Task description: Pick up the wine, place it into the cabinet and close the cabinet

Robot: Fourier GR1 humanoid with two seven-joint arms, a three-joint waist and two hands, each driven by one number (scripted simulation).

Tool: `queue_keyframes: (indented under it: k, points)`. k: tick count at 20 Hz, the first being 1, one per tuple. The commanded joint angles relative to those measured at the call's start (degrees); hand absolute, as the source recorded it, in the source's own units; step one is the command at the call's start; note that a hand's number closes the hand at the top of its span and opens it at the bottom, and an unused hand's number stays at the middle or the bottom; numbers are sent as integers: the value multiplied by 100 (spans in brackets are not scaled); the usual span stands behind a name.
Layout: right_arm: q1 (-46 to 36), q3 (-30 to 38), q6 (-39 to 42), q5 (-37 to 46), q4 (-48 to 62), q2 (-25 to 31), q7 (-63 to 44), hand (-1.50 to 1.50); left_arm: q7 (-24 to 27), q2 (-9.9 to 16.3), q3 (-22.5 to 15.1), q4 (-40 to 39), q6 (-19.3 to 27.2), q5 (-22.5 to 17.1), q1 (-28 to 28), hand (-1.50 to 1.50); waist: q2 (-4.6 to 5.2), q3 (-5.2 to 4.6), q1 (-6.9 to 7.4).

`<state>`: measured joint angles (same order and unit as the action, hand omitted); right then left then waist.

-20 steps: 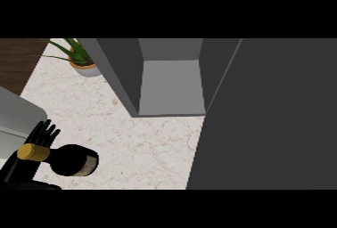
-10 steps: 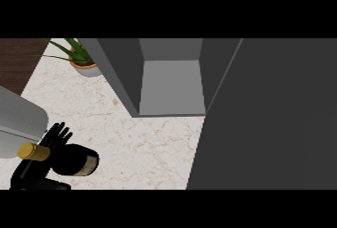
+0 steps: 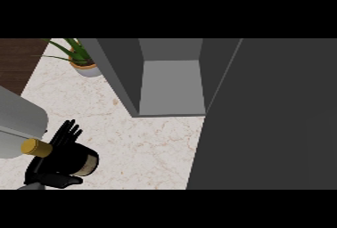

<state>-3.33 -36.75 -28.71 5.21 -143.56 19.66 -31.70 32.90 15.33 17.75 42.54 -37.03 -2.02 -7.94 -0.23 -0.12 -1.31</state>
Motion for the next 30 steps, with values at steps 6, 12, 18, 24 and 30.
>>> queue_keyframes:
  k: [6,12,18,24,30]
  points:
    - [-36,-182,-148,540,-785,97,-412,-150,756,-113,-72,-685,-373,-148,-319,150,11,-8,3]
    - [338,-358,-226,531,-755,257,-65,-150,1434,151,-201,-515,-312,-31,-72,150,3,-4,15]
    - [376,-394,-365,607,-980,377,-135,-150,1518,-619,-503,88,1073,176,220,150,-20,3,48]
    - [518,-275,-285,430,-1066,543,43,-150,1428,-938,-657,132,1573,206,-56,150,2,7,51]
    - [267,-105,-388,366,-1027,584,-195,-150,380,-1313,-1009,1194,1382,-93,44,150,-18,10,97]
